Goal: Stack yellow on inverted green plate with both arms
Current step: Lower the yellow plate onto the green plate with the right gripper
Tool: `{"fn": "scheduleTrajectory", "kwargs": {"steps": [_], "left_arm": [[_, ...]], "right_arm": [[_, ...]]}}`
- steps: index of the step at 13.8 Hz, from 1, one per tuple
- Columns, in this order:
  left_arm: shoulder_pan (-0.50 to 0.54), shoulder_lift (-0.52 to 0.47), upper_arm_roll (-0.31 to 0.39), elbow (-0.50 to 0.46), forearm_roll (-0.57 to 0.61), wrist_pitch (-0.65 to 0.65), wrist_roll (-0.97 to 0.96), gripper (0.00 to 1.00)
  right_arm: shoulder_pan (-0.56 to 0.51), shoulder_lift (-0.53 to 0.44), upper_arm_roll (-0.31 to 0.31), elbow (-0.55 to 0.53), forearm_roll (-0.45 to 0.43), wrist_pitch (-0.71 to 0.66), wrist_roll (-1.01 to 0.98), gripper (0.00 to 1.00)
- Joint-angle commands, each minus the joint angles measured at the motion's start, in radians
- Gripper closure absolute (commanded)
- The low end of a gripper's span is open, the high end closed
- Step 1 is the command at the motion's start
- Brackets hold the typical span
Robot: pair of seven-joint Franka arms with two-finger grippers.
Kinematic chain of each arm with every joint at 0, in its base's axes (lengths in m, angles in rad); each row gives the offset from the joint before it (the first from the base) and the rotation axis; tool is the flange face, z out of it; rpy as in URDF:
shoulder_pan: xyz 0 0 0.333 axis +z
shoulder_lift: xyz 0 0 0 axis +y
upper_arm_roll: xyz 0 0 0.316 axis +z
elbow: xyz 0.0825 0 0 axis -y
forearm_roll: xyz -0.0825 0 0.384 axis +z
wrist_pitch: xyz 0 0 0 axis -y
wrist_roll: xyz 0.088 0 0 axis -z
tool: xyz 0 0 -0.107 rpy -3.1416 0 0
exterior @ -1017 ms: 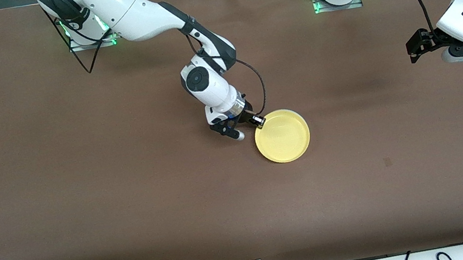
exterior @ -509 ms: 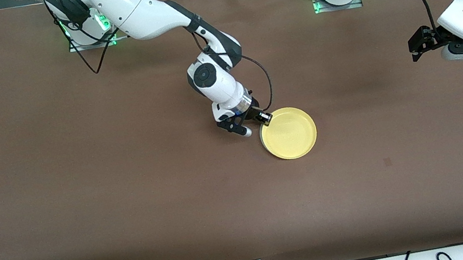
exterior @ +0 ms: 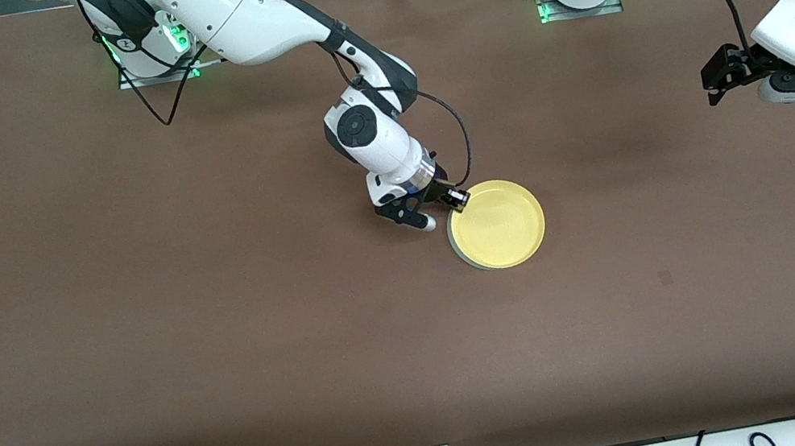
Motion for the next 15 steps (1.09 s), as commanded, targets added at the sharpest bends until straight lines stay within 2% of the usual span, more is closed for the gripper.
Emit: {"fn": "scheduleTrajectory", "kwargs": {"steps": [1, 15], "left_arm": [[0.001, -0.004, -0.002, 0.022, -0.01, -0.013, 0.044, 0.0], [0.003, -0.004, -0.001, 0.025, -0.011, -0.013, 0.048, 0.0]], "right_arm": [[0.01, -0.009, -0.013, 0.011, -0.042, -0.069, 0.011, 1.0], [0.001, -0.036, -0.019, 0.014, -0.072, -0.115, 0.005, 1.0]]}}
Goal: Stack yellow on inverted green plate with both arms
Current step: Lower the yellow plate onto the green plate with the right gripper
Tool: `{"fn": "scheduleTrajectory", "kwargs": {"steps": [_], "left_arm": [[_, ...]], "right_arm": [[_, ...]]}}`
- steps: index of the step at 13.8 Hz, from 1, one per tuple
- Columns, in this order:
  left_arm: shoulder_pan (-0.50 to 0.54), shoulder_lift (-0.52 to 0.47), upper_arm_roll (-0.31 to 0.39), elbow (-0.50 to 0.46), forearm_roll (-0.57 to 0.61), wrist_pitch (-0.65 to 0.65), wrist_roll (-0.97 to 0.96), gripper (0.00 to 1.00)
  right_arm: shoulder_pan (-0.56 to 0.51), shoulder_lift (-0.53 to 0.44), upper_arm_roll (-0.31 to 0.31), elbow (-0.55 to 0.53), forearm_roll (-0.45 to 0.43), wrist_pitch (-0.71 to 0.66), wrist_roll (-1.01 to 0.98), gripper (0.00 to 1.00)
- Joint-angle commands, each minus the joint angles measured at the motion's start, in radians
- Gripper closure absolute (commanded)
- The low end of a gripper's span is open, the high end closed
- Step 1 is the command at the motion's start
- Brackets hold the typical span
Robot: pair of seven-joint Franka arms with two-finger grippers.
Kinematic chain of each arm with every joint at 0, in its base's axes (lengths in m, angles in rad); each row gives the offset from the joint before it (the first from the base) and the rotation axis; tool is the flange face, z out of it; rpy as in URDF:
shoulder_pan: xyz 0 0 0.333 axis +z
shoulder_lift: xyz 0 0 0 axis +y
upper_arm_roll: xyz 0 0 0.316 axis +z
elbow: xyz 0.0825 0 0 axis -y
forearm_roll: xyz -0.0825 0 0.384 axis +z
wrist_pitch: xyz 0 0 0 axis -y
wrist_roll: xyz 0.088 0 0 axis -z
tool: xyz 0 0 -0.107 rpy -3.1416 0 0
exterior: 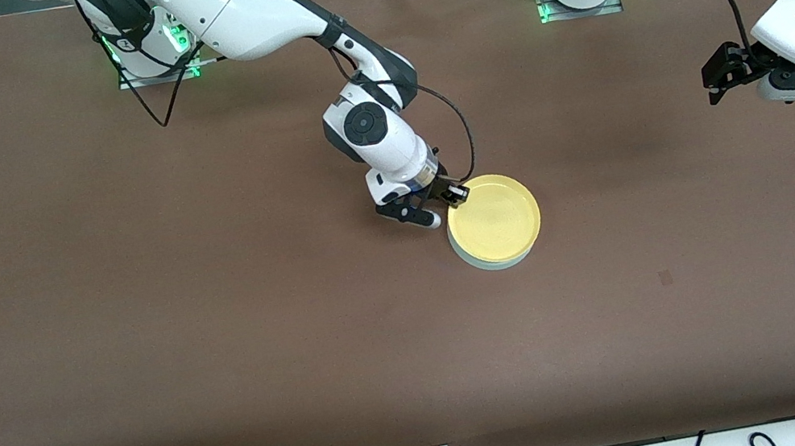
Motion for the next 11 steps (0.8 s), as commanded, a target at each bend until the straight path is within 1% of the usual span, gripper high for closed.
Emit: {"fn": "scheduleTrajectory", "kwargs": {"steps": [1, 7, 8, 9, 10, 11], "left_arm": [[0.004, -0.004, 0.0, 0.018, -0.011, -0.013, 0.029, 0.0], [0.002, -0.004, -0.001, 0.018, -0.011, -0.014, 0.03, 0.0], [0.004, -0.004, 0.0, 0.018, -0.011, -0.014, 0.03, 0.0], [0.004, -0.004, 0.0, 0.016, -0.011, -0.014, 0.03, 0.0], [0.004, -0.004, 0.0, 0.018, -0.011, -0.014, 0.029, 0.0], [0.002, -0.004, 0.0, 0.018, -0.011, -0.014, 0.029, 0.0]], "right_arm": [[0.001, -0.016, -0.01, -0.002, -0.014, -0.022, 0.007, 1.0], [0.001, -0.016, -0.01, 0.004, -0.013, -0.02, 0.011, 1.0], [0.001, -0.016, -0.01, 0.006, -0.013, -0.02, 0.011, 0.72], [0.003, -0.016, -0.01, 0.006, -0.017, -0.02, 0.01, 0.01], [0.004, -0.019, -0.021, 0.007, -0.02, -0.022, 0.008, 0.0], [0.001, -0.042, -0.027, 0.007, -0.02, -0.035, 0.004, 0.0]]}}
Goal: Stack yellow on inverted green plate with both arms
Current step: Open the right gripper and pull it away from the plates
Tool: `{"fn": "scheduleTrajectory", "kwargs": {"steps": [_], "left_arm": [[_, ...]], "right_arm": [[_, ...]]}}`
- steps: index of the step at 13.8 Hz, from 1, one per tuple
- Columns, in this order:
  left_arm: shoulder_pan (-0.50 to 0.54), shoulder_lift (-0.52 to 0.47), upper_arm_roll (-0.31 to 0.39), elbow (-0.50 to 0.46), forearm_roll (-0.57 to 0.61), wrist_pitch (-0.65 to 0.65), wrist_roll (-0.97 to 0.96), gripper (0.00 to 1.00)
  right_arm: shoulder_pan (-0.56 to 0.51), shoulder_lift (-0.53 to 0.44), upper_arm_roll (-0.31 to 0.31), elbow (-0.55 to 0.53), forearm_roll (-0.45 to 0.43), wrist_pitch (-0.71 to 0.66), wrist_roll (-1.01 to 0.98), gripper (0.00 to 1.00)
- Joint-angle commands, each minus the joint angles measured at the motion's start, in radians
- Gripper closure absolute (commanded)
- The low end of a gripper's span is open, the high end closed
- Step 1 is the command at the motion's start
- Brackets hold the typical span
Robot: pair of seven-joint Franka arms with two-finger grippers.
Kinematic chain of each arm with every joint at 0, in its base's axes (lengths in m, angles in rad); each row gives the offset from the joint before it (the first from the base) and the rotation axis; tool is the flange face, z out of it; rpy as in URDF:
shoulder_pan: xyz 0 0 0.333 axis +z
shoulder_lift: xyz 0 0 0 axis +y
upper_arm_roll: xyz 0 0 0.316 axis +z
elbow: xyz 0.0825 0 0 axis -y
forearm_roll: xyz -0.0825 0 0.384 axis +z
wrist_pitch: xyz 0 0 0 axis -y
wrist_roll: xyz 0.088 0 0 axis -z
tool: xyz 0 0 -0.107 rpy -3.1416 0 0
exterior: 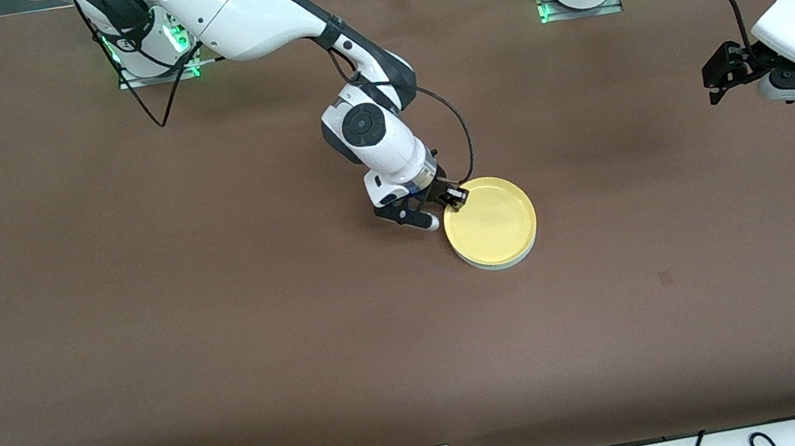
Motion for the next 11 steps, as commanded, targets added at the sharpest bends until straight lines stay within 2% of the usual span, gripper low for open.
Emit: {"fn": "scheduleTrajectory", "kwargs": {"steps": [1, 4, 7, 11], "left_arm": [[0.004, -0.004, 0.0, 0.016, -0.011, -0.014, 0.024, 0.0], [0.004, -0.004, 0.0, 0.016, -0.011, -0.016, 0.026, 0.0], [0.004, -0.004, 0.0, 0.014, -0.011, -0.016, 0.027, 0.0], [0.004, -0.004, 0.0, 0.016, -0.013, -0.014, 0.027, 0.0]], "right_arm": [[-0.013, -0.068, -0.025, 0.006, -0.017, -0.085, -0.001, 0.0], [-0.107, -0.143, -0.033, 0.07, -0.014, -0.307, -0.13, 0.0], [-0.248, -0.221, -0.033, 0.083, -0.014, -0.565, -0.446, 0.0], [-0.494, -0.323, -0.036, 0.084, -0.015, -0.876, -0.842, 0.0]]}}
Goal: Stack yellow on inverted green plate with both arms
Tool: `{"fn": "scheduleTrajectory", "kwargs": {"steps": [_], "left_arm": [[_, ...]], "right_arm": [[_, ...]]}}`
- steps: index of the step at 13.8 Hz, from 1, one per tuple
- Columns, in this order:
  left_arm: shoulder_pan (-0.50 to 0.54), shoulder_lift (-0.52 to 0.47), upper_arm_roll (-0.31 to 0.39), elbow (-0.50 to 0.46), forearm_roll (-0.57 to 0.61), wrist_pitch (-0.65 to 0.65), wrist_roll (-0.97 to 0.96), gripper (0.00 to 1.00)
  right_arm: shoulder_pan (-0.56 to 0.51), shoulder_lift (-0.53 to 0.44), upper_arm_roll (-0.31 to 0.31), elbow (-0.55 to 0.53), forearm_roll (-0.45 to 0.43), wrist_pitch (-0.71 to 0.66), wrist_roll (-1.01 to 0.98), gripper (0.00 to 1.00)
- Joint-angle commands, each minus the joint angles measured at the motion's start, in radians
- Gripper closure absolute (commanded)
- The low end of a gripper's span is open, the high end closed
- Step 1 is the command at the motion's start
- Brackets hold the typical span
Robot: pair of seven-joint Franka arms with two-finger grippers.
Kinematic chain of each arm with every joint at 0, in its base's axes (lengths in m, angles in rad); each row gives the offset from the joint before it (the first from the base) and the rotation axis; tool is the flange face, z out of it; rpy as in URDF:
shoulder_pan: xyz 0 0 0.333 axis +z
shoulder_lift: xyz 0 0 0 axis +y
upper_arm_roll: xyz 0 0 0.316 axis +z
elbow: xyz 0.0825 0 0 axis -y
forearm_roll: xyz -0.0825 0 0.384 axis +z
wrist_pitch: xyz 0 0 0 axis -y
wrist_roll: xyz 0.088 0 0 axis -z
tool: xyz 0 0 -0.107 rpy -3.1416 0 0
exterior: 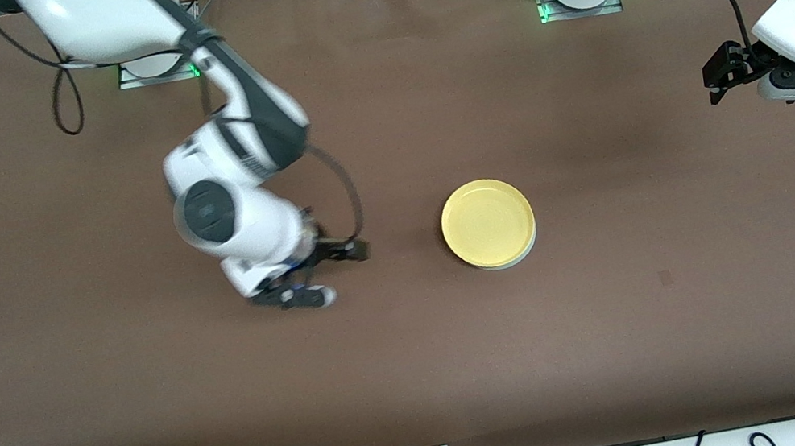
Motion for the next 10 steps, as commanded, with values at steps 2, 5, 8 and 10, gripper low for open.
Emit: {"fn": "scheduleTrajectory", "kwargs": {"steps": [2, 5, 8, 10], "left_arm": [[0.004, -0.004, 0.0, 0.015, -0.013, -0.014, 0.023, 0.0], [0.004, -0.004, 0.0, 0.015, -0.011, -0.014, 0.023, 0.0], [0.002, -0.004, 0.0, 0.015, -0.011, -0.014, 0.023, 0.0], [0.003, -0.002, 0.0, 0.019, -0.011, -0.014, 0.023, 0.0]], "right_arm": [[-0.197, -0.102, 0.008, -0.01, -0.022, -0.255, -0.28, 0.0], [-0.261, -0.183, -0.1, -0.011, -0.088, -0.412, -0.443, 0.0], [-0.301, -0.327, -0.134, -0.065, -0.165, -0.476, -0.476, 0.0], [-0.31, -0.424, -0.133, -0.102, -0.18, -0.527, -0.476, 0.0]]}}
